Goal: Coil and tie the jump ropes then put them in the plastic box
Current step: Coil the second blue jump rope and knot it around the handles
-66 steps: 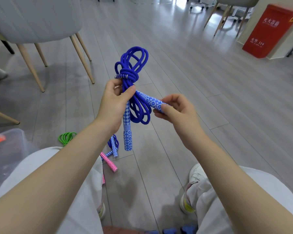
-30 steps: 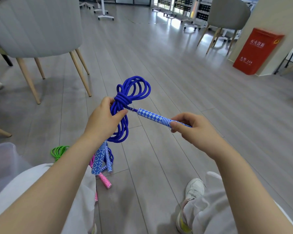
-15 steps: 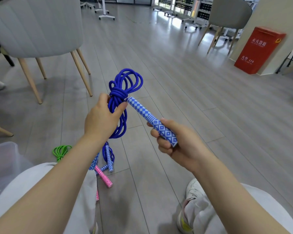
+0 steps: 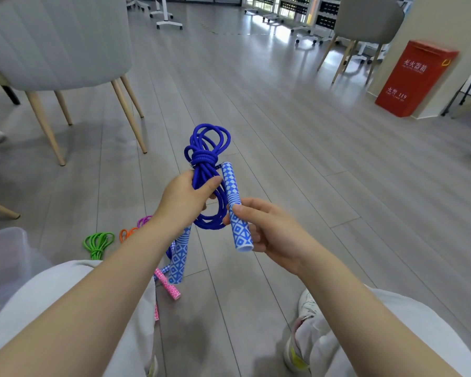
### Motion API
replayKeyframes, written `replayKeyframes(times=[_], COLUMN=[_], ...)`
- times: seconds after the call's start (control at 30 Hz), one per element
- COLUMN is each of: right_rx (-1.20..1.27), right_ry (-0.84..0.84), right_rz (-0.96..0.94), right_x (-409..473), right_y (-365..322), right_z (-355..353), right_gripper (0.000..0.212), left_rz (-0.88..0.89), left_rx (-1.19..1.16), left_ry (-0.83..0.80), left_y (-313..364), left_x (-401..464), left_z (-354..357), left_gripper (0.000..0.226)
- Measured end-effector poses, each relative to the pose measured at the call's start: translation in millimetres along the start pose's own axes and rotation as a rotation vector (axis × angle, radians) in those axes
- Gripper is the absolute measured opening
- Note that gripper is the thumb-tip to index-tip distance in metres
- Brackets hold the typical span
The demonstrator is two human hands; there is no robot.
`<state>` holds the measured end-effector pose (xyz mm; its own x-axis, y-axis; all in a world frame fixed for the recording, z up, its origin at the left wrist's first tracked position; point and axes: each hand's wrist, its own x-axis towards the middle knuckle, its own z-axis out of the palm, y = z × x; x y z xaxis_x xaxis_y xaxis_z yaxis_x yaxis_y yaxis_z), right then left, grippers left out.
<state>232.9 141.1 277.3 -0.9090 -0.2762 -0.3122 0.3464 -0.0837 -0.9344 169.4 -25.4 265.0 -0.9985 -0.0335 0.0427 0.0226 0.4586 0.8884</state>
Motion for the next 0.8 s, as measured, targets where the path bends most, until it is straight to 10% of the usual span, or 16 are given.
replayKeyframes(times=[0.47,0.8], right_rx=[-0.094,-0.312], right_ry=[0.127,0.273], right_rz=[-0.103,-0.193], right_x=[10,16], right_y=[6,7], right_z=[-3,-13], right_gripper=[0.033,0.023], left_rz=[0.041,-0.163], left_rx=[0.015,-0.562], left_ry=[-0.128,-0.320], left_y=[-1,4], left_x=[-6,-12], left_z=[6,15], left_gripper=[0.018,0.028])
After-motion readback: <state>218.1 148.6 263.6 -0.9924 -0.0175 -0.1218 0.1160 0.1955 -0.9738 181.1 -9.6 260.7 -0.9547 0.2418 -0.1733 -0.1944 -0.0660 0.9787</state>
